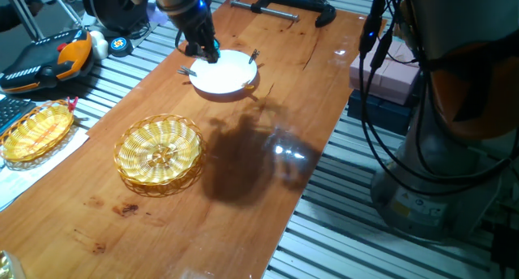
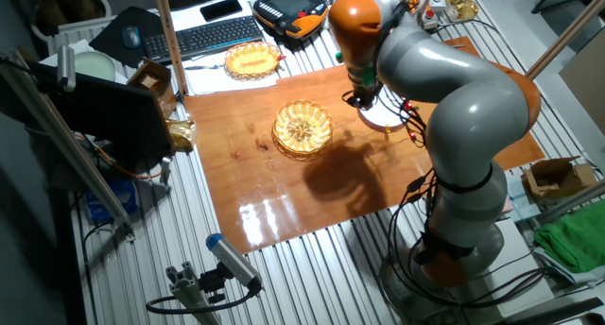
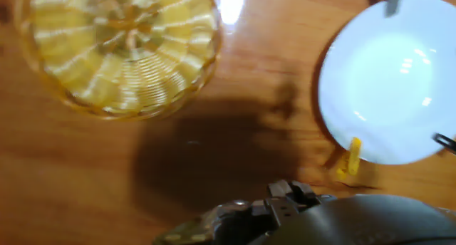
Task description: Use a clamp
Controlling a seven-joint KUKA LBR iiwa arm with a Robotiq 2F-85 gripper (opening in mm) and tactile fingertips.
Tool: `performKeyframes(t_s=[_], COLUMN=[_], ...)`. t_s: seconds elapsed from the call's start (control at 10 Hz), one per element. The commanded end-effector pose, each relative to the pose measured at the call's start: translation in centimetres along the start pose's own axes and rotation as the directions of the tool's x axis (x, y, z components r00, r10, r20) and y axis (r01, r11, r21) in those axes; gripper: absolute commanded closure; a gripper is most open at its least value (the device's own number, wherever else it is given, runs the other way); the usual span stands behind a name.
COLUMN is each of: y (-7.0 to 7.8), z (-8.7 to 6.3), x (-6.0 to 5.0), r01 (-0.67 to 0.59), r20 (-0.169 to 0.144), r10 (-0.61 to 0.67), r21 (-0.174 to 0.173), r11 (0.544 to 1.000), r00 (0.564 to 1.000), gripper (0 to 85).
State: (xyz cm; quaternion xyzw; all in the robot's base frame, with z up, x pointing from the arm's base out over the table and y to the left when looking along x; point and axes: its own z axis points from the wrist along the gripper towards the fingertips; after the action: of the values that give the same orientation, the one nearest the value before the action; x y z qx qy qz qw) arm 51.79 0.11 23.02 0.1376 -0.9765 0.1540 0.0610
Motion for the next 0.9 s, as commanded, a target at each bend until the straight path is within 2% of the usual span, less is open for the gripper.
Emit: performKeyframes(t_s=[0.0,0.1,0.2,0.3,0.4,0.6,0.8], y=[0.1,0.1,-0.3,-0.8,-1.5,-2.5,-3.0], z=[0.9,1.9,3.2,4.3,5.4,7.1,8.1], x=[-0.5,-0.9,-0.9,-0.8,-0.3,1.1,1.8], r01=[-0.003,-0.005,0.002,0.007,0.002,-0.016,-0.018], r20=[0.017,0.024,0.036,0.041,0.032,0.036,0.04], r10=[0.003,0.004,-0.005,-0.01,-0.004,0.014,0.014], r21=[0.032,0.063,0.076,0.07,0.068,0.075,0.105], r11=[0.999,0.998,0.997,0.998,0.998,0.997,0.994], r00=[1.0,1.0,0.999,0.999,0.999,0.999,0.999], gripper=[84.3,84.3,84.3,84.3,84.3,84.3,84.3])
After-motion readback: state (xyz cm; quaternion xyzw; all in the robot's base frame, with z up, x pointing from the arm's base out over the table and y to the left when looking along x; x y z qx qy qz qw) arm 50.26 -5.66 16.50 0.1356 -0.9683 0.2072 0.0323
